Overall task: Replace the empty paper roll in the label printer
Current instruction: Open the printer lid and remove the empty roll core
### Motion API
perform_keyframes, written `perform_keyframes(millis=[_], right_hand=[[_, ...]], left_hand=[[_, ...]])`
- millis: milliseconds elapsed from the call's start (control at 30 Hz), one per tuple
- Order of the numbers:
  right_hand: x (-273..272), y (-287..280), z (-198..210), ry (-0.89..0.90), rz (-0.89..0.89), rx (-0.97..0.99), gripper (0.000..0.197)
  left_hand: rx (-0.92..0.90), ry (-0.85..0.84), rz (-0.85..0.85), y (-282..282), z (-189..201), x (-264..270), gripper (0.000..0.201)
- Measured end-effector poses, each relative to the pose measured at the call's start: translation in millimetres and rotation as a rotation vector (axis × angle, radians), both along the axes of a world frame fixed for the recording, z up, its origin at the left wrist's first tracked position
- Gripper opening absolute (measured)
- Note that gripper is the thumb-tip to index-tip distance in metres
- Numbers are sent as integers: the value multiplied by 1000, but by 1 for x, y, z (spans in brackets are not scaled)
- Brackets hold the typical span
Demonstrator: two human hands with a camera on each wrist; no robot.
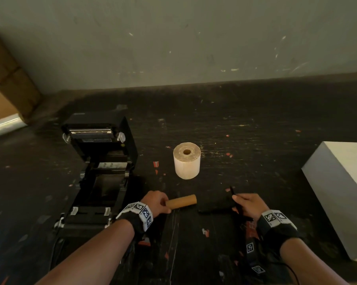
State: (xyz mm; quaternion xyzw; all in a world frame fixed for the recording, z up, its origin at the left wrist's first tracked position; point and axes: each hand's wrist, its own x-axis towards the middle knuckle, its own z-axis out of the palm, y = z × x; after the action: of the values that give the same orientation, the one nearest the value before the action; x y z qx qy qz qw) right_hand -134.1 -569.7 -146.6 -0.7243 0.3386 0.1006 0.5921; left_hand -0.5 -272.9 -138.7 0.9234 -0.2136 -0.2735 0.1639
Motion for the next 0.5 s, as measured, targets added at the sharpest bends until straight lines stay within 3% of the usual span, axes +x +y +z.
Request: perform_keyframes(millis=[233, 500], right_hand=[[6, 7, 8, 45, 220, -334, 37], [3, 16, -5, 70, 172, -449, 44]], left_hand=[[78, -53, -40, -6, -4, -5, 34], [102, -40, -48, -8, -2, -5, 39]])
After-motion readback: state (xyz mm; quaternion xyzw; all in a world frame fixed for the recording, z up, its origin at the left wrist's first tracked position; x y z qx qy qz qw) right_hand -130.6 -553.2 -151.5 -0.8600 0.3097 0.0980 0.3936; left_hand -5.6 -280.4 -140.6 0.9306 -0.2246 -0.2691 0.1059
